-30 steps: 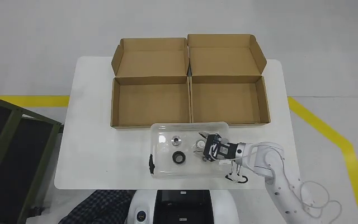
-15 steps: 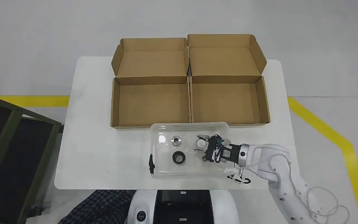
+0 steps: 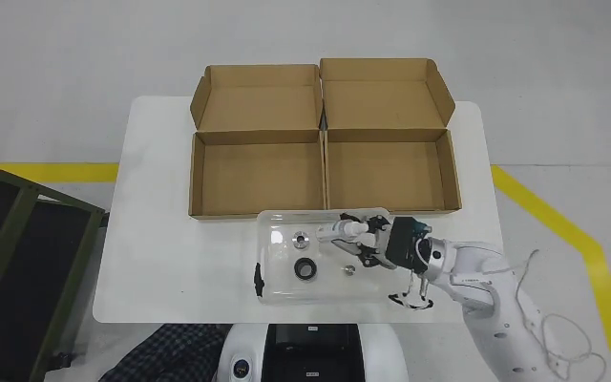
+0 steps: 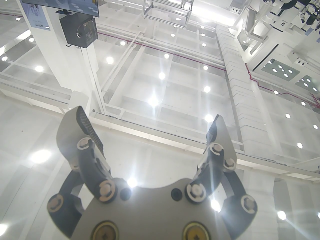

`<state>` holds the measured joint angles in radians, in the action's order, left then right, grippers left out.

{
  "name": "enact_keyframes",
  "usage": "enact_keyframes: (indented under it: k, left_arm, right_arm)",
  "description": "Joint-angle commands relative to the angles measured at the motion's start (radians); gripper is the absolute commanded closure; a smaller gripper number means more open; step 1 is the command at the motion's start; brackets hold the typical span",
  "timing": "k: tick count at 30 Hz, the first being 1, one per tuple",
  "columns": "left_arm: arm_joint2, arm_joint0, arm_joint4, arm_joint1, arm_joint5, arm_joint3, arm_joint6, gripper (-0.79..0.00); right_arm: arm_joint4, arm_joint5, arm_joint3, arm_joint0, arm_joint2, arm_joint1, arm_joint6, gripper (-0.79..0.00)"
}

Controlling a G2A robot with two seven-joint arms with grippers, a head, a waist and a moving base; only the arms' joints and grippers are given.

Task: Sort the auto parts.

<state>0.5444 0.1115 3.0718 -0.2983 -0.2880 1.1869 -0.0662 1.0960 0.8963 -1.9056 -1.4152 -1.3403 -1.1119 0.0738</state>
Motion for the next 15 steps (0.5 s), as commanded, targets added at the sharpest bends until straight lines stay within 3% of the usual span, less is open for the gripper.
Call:
enact_keyframes:
  k: [1, 15]
  left_arm:
    - [0.000, 0.000, 0.000, 0.000, 0.000, 0.000, 0.000, -0.785]
    - [0.000, 0.000, 0.000, 0.000, 0.000, 0.000, 0.000, -0.785]
  right_arm:
    - [-0.034, -0.001, -0.001, -0.002, -0.009, 0.000, -0.030, 0.000]
    - [-0.223, -0.091, -0.034, -0.070, -0.098, -0.008, -0.316, 0.000]
